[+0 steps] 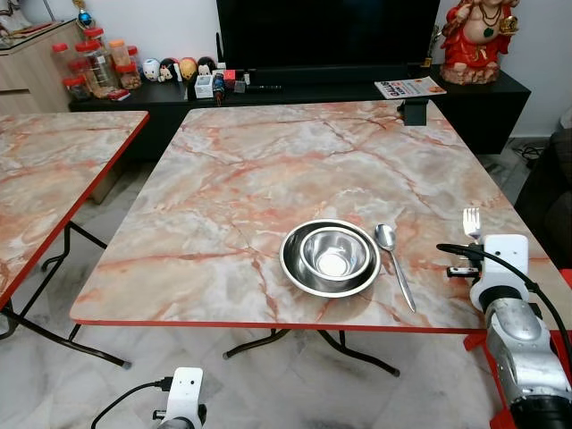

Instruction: Setting the table

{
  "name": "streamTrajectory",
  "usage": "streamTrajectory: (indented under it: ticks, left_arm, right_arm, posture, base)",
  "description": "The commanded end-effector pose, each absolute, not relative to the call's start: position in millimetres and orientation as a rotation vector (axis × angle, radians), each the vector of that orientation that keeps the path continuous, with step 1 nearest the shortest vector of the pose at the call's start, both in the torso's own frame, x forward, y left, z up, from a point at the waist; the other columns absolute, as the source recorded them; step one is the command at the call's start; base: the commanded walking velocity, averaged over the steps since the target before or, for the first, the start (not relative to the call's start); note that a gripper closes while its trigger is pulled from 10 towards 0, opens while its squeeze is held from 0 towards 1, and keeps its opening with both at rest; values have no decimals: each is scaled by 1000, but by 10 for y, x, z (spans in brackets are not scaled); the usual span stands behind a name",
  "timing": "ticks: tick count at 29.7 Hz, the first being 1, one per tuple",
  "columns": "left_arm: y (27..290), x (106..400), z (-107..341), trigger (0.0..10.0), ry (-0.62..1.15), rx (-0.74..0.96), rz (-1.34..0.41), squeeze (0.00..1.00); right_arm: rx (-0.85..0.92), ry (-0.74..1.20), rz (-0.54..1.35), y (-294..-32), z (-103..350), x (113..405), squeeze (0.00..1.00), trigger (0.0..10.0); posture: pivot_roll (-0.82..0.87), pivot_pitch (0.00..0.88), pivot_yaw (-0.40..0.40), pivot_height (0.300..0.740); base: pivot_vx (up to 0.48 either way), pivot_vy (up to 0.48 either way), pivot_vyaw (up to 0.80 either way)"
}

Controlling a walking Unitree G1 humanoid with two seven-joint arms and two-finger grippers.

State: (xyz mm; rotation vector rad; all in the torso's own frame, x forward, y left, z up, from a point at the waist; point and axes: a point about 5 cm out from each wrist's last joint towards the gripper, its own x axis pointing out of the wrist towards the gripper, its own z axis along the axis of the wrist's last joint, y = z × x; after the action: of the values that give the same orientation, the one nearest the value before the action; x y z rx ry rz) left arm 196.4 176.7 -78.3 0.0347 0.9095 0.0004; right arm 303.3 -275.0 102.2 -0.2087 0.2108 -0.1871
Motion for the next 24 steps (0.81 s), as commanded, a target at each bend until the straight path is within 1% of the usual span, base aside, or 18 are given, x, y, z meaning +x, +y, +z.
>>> streamTrajectory:
  ticks: [1,4,9,16,20,24]
  left_arm:
    - [1819,1948,-787,10000,919,41,5,0]
    - [1825,1944,-788,10000,921,41,8,0]
    - [1828,1940,-790,10000,923,38,12,0]
    - [1836,1940,-790,10000,925,38,10,0]
    - [1850,1943,-787,10000,925,39,12,0]
    - [1846,1945,-786,10000,925,38,6,0]
  right_arm:
    - [-194,220,-159,-2705,1041,3095,0,10000]
    - [-172,228,-135,-2667,1034,3122,0,10000]
    - [-120,263,-125,-2473,948,3218,0,10000]
    - [-94,294,-111,-2300,817,3225,0,10000]
    - [-96,298,-116,-2302,807,3228,0,10000]
    - [-104,294,-149,-2376,827,3203,0,10000]
  posture:
    - [-123,0,52,740]
    - [-122,0,51,740]
    - [-113,0,46,740]
    - [-103,0,44,740]
    - [-104,0,45,740]
    - [-111,0,49,740]
  base:
    - [0,0,0]
    - [0,0,0]
    - [0,0,0]
    - [0,0,0]
    - [0,0,0]
    - [0,0,0]
